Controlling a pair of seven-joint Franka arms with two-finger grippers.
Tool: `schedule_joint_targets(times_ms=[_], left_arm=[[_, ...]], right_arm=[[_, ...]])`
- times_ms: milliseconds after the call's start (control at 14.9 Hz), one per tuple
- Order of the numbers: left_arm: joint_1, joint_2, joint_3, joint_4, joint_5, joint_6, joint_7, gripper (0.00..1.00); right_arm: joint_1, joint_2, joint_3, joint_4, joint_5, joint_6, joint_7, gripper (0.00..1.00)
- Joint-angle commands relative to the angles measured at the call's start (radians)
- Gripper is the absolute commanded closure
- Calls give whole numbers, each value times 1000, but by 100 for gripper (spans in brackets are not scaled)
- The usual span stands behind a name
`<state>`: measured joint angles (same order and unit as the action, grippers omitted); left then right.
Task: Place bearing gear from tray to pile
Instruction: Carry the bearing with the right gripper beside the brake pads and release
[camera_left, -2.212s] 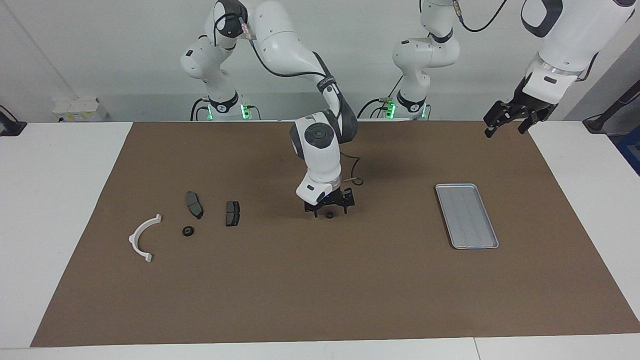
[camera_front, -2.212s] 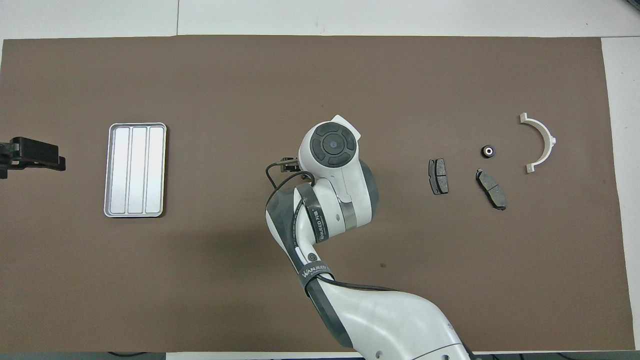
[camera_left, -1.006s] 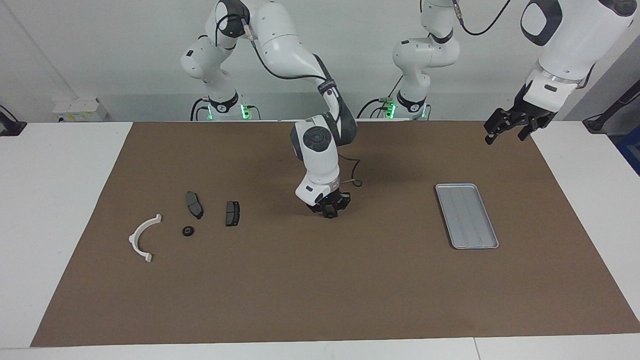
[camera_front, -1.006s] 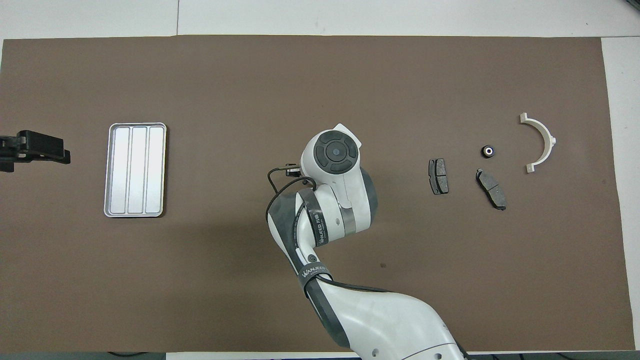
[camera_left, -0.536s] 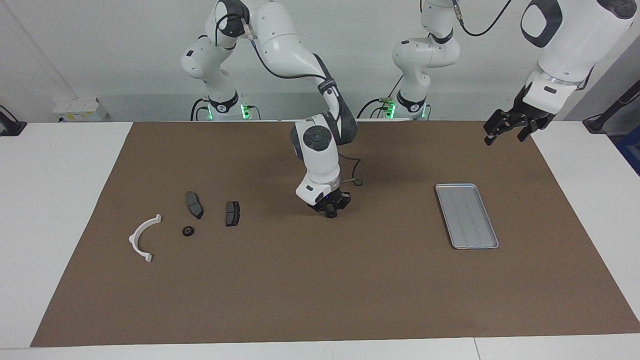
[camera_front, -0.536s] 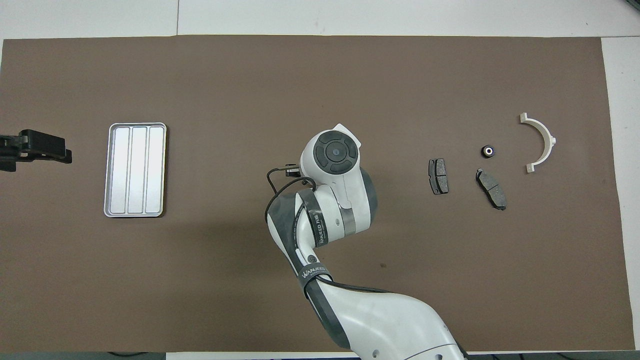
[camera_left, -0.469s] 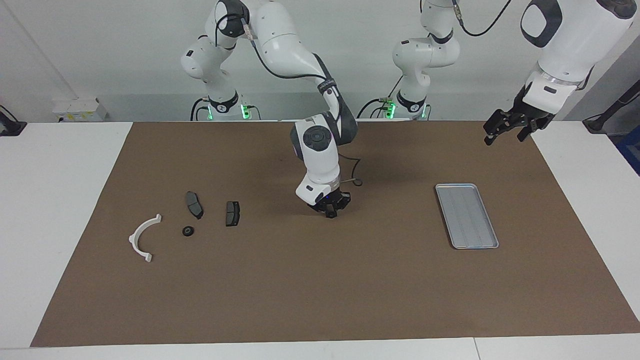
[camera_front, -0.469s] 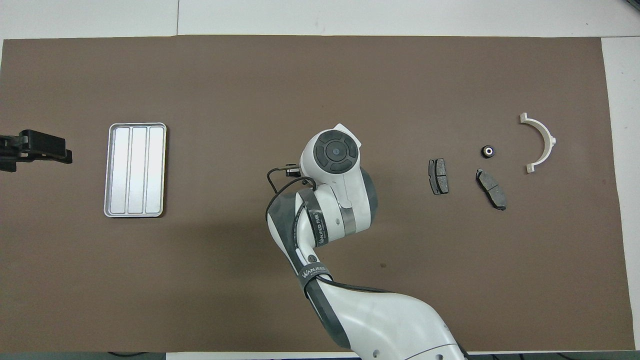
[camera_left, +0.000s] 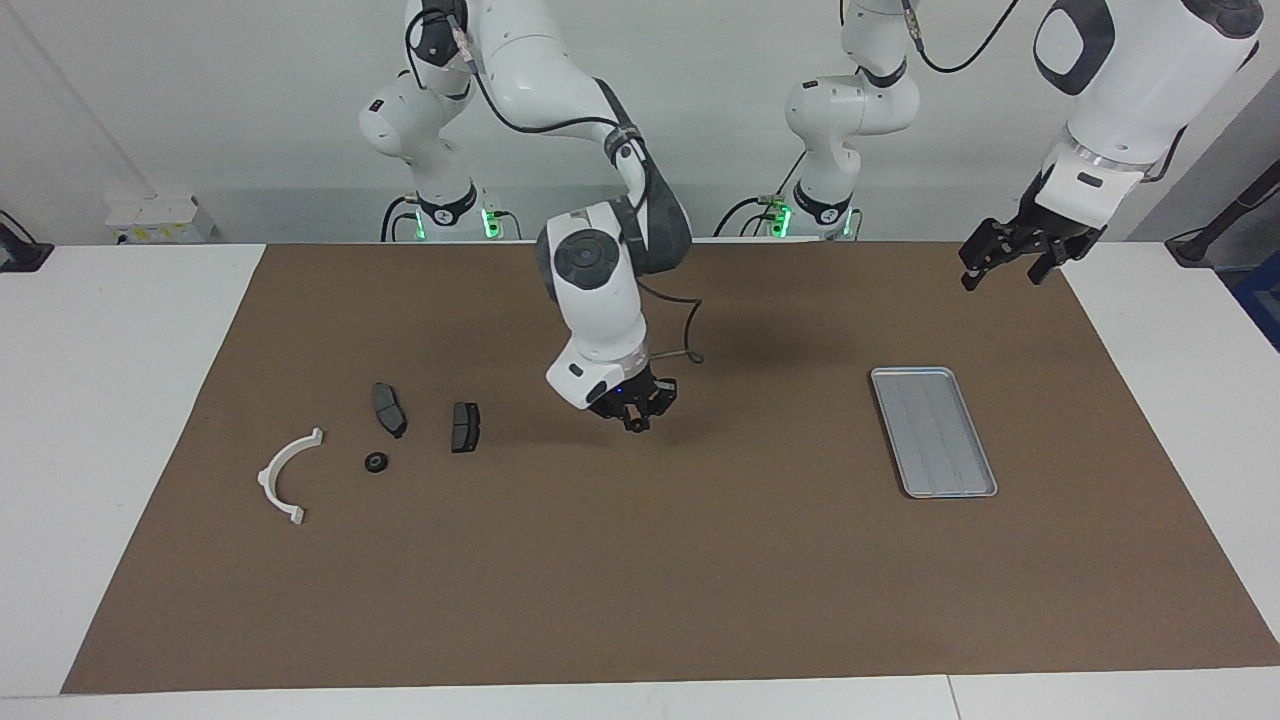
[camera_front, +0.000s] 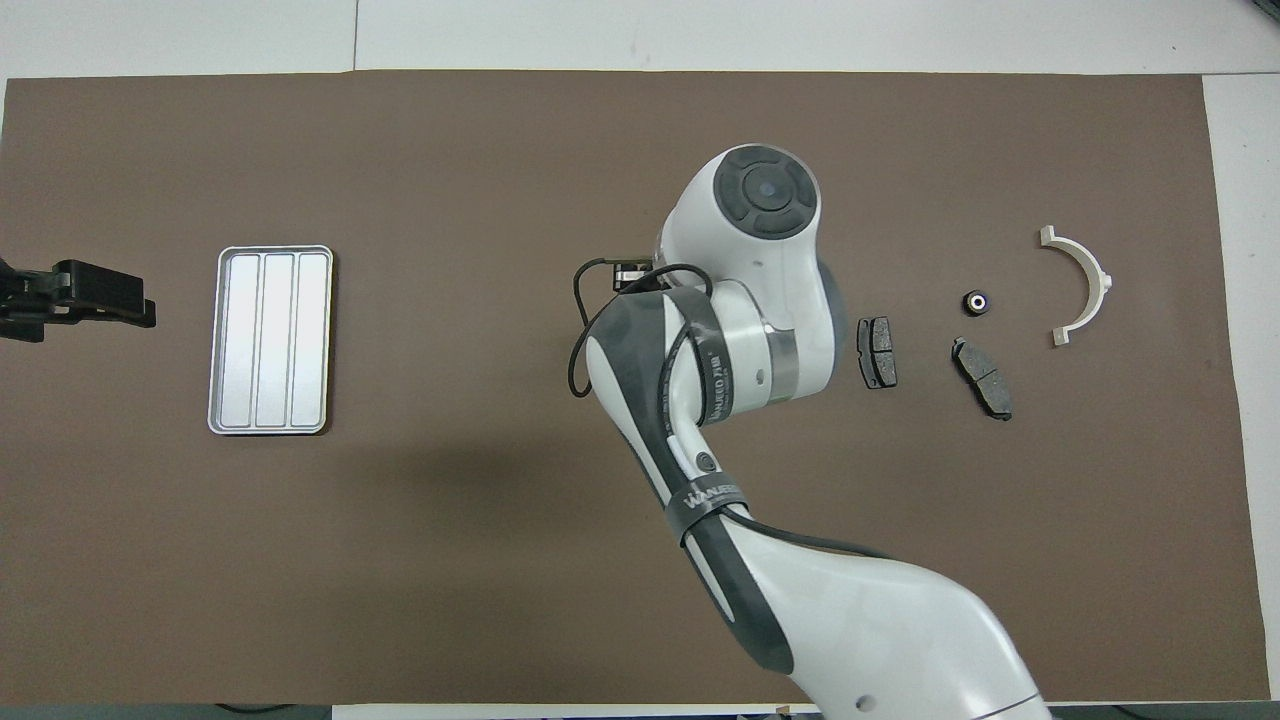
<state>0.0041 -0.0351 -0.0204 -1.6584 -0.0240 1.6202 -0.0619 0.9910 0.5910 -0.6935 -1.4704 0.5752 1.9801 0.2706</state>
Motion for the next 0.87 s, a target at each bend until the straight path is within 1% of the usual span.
schedule_joint_targets(times_ms=[0, 134, 201, 335, 402, 603, 737, 804], left_arm=[[-1, 3, 5, 6, -13, 0, -1, 0], [2, 3, 4, 6, -13, 0, -1, 0], [-1, 3, 4, 6, -13, -3, -1, 0], [-3, 3, 5, 6, -13, 0, -1, 0], [-4, 1, 4, 6, -13, 0, -1, 0], [-4, 0, 5, 5, -13, -6, -1, 0], [-4, -3, 4, 5, -13, -8, -1, 0], [-6, -5, 4, 5, -13, -8, -1, 0]], right_arm=[[-84, -69, 25, 38, -56, -56, 4, 100], [-138, -109, 32, 44, -90, -79, -8, 100], [-176, -128, 51, 45, -107, -90, -30, 100], [-268, -163, 115, 45, -156, -104, -68, 100], [-323, -181, 162, 45, -190, -104, -85, 100], [-513, -232, 348, 44, -335, -115, -137, 100], [-633, -238, 464, 41, -414, -151, -152, 100], [-673, -244, 501, 32, -452, -161, -153, 100]])
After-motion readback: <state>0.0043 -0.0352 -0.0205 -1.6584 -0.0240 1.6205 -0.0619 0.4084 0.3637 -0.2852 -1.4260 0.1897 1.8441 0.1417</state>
